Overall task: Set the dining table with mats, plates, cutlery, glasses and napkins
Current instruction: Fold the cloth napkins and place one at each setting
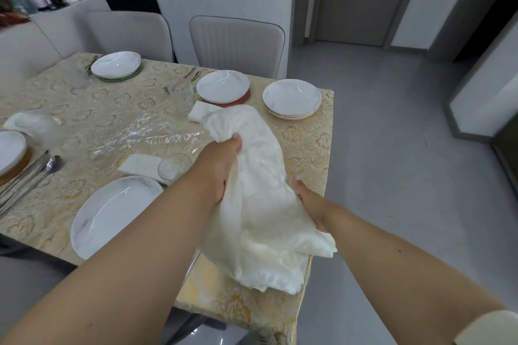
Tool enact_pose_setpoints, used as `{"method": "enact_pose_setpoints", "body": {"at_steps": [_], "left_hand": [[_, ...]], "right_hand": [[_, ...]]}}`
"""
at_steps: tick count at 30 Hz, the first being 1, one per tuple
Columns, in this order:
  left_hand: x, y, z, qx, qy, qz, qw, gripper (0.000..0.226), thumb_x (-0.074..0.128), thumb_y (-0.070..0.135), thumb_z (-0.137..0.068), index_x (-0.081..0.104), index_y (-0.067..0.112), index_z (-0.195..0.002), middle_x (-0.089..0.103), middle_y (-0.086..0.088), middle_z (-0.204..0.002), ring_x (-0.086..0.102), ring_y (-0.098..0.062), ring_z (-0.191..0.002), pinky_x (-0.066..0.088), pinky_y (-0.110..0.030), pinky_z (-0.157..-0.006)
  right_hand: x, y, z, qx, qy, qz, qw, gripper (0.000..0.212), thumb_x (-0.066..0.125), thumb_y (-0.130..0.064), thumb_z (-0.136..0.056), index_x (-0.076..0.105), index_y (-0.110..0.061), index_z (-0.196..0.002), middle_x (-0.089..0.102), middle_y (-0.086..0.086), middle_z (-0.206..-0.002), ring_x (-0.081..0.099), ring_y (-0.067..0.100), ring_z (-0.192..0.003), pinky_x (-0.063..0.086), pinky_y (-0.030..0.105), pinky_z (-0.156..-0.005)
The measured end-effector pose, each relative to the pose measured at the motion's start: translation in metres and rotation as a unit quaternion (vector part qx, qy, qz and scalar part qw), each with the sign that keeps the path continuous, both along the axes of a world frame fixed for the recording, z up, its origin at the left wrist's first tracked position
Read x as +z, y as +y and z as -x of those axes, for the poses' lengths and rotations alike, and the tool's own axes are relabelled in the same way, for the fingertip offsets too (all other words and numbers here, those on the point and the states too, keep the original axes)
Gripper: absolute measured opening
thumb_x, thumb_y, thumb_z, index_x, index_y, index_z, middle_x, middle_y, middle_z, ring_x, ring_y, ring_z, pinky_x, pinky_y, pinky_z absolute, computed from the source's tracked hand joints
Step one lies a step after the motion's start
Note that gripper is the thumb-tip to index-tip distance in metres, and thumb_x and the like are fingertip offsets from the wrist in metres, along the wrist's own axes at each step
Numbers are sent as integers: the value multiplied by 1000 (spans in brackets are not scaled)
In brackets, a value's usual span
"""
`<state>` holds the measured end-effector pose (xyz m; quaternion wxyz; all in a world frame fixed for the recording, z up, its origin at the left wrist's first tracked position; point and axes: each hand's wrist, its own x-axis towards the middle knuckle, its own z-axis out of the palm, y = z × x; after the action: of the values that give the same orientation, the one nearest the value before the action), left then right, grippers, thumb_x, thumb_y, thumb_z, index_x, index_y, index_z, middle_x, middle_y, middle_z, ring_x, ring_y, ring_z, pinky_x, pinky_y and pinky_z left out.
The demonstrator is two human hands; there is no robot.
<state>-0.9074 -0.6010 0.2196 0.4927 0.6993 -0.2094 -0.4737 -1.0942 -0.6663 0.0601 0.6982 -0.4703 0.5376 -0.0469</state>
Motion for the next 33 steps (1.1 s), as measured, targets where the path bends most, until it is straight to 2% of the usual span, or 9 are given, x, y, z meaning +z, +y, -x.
{"method": "enact_pose_setpoints", "body": {"at_steps": [4,7,10,13,17,20,23,29,33], "left_hand": [[7,-3,2,36,32,10,999,21,56,35,-96,65,17,-89,70,-6,-93,67,-24,-85,55,-39,-85],[-13,-1,7,42,29,-41,998,26,54,37,-95,63,15,-84,69,-11,-104,66,-27,-95,52,-44,-94],[-18,-3,8,67,56,-44,995,25,54,36,-96,63,13,-91,66,-10,-108,64,-26,-99,50,-43,-96],[4,-13,2,103,58,2,993,31,54,32,-95,62,8,-114,65,-7,-97,63,-25,-93,53,-39,-88],[40,-24,-3,99,31,63,993,21,52,26,-96,61,10,-106,63,-2,-85,62,-18,-76,53,-28,-69],[45,-25,6,75,49,58,994,17,52,26,-97,59,13,-89,61,-1,-79,59,-16,-69,48,-21,-55],[28,-21,11,67,65,20,995,21,51,28,-98,58,12,-86,59,-3,-78,58,-20,-72,49,-26,-65],[31,-32,5,81,73,62,992,30,55,35,-95,64,12,-112,69,-7,-107,67,-25,-97,55,-38,-87],[22,-26,9,30,61,33,997,37,55,41,-95,63,14,-117,69,-4,-103,66,-24,-98,52,-40,-93]], "right_hand": [[19,-2,-2,-8,-32,1,999,95,18,-84,-79,68,-12,-115,69,7,-105,66,22,-92,53,37,-90],[41,-4,-13,-51,-102,66,991,79,25,-74,-88,61,-14,-123,65,2,-91,59,12,-70,44,25,-68],[50,2,-19,30,-121,115,986,83,61,-63,-73,38,-23,-142,50,-4,-128,49,15,-111,36,29,-96],[33,22,-13,202,-50,144,967,111,86,-34,-63,18,-25,-150,43,-7,-141,44,13,-124,38,32,-105],[11,37,-7,270,28,163,949,98,86,-18,-60,36,-30,-143,52,-10,-136,44,15,-128,36,37,-109],[8,35,4,216,-37,36,975,82,85,-10,-59,51,-29,-132,62,-7,-126,52,20,-123,41,41,-106],[8,32,14,156,-117,-100,976,50,75,-7,-80,58,-17,-126,66,4,-123,59,25,-117,45,44,-102],[-5,66,1,35,-136,-153,978,26,52,2,-94,65,-7,-114,66,12,-116,62,27,-105,49,40,-93],[16,48,18,-182,-272,-166,930,34,63,-9,-70,70,1,-102,68,18,-102,64,34,-95,49,45,-87]]}}
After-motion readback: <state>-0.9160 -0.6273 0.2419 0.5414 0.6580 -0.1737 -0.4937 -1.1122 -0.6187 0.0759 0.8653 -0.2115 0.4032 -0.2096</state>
